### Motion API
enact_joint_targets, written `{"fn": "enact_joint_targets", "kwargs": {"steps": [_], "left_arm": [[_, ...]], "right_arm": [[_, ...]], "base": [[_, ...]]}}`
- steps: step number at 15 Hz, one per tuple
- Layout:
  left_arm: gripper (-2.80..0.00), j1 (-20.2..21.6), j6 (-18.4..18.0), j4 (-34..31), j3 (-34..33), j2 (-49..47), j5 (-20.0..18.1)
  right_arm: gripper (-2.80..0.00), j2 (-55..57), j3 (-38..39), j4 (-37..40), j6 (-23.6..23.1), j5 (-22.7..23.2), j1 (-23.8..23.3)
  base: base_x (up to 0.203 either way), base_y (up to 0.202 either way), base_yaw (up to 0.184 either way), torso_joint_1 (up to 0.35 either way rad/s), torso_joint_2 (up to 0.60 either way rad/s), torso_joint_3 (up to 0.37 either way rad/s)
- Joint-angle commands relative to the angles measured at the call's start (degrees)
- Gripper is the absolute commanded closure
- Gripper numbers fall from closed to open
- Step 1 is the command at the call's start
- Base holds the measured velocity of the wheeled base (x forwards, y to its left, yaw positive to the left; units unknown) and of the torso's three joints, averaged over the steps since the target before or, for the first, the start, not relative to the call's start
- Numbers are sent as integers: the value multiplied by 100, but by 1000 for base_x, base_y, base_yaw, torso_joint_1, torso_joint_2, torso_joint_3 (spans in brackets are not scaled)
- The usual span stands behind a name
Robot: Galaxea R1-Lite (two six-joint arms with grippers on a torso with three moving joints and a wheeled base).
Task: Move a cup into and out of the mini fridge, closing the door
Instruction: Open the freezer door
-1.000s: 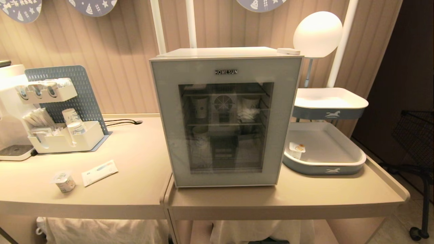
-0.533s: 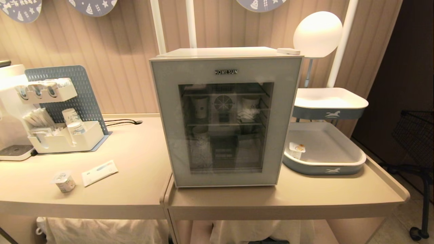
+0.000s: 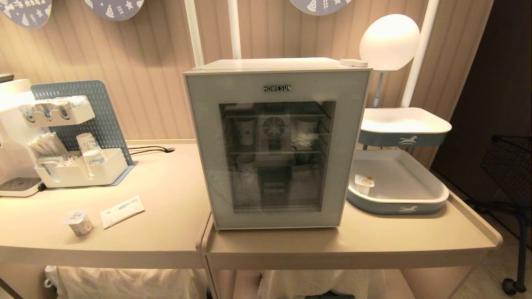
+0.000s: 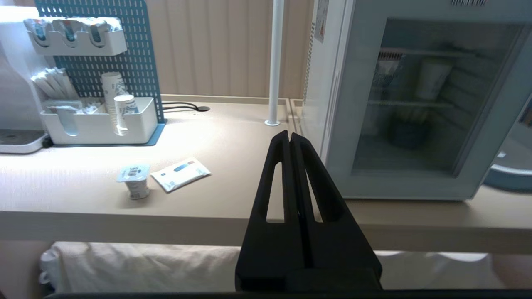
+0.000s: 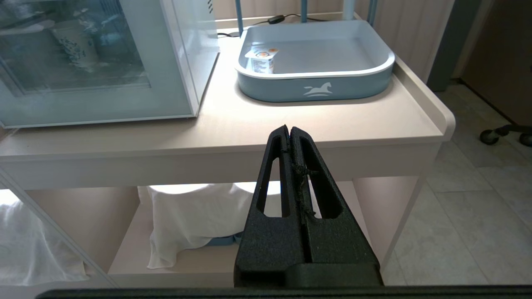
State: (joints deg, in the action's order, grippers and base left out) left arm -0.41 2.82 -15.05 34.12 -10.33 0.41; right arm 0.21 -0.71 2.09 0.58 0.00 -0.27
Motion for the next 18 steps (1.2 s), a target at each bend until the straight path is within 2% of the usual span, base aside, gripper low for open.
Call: {"fn": "enact_joint_targets", "kwargs": {"steps": [1, 4, 6, 9, 13, 14, 15, 16, 18], "left_arm": [[0, -32, 208, -51, 583, -1006, -6], [0, -51, 454, -127, 1254, -1916, -133], [0, -55, 509, -319, 1548, -2274, -423], [0, -55, 799, -704, 2076, -2992, -1109], [0, -20, 1130, -901, 2994, -4630, -2079], [0, 42, 1203, -912, 3239, -5072, -2477], [0, 157, 1274, -910, 3485, -5544, -3035], [0, 380, 1317, -897, 3694, -6022, -3755], [0, 1048, 1213, -692, 3979, -7023, -5693]], "right_arm": [[0, 6, 0, 2, 3, 0, 0], [0, 6, 0, 2, 3, 0, 0], [0, 6, 0, 2, -5, 0, 0], [0, 6, 0, 2, 3, 0, 0], [0, 6, 0, 2, -5, 0, 0], [0, 6, 0, 2, 3, 0, 0], [0, 6, 0, 2, -5, 0, 0], [0, 6, 0, 2, -4, 0, 0], [0, 6, 0, 2, -5, 0, 0]], "base": [[0, 0, 0, 0, 0, 0], [0, 0, 0, 0, 0, 0], [0, 0, 0, 0, 0, 0], [0, 0, 0, 0, 0, 0], [0, 0, 0, 0, 0, 0], [0, 0, 0, 0, 0, 0], [0, 0, 0, 0, 0, 0], [0, 0, 0, 0, 0, 0], [0, 0, 0, 0, 0, 0]]}}
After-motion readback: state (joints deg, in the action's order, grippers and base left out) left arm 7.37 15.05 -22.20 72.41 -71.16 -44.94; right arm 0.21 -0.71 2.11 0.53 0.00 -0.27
